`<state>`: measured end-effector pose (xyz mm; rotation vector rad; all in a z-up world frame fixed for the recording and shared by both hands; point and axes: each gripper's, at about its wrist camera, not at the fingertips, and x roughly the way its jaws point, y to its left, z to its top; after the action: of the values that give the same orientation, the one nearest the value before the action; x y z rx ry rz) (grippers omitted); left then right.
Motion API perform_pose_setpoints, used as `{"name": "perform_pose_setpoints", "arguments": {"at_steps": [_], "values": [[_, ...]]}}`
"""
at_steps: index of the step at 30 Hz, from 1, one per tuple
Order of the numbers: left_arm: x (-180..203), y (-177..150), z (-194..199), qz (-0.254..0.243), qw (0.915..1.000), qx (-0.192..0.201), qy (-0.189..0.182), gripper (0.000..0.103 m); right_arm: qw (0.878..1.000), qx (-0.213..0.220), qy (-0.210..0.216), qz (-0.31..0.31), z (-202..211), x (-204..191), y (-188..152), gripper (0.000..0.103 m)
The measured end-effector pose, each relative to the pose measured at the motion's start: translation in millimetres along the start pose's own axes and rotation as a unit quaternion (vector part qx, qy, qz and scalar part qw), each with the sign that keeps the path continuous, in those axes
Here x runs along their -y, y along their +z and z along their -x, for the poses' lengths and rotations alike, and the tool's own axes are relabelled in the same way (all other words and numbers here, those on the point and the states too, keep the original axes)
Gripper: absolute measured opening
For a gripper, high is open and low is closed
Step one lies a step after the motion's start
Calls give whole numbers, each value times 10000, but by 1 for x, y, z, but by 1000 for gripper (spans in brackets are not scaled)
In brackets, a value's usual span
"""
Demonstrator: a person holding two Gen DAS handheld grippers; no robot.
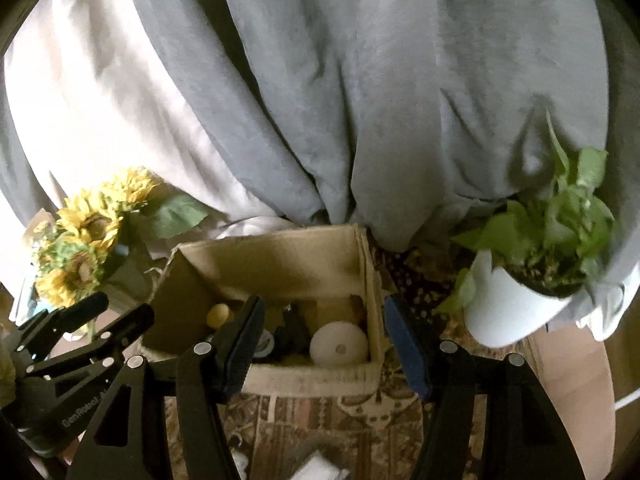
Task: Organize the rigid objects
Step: 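Move both tools back to the astronaut keychain and white wrapped bar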
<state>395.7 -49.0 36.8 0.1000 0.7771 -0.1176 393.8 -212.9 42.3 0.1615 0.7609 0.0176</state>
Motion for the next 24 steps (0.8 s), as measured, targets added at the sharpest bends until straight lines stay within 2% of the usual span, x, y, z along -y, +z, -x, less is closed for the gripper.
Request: {"name": "perform_pose_setpoints", "arguments": {"at_steps": [7,17,24], "values": [[3,-28,24,19,9999,5,108,62,9999,-31,96,-127,21,4,-31,64],[11,-87,44,190,9997,-19,176,62,9995,-36,223,-220,45,10,-81,64],[14,-121,47,199,9997,-131,38,62,9992,-121,230,-294,54,15,-115,64]]}}
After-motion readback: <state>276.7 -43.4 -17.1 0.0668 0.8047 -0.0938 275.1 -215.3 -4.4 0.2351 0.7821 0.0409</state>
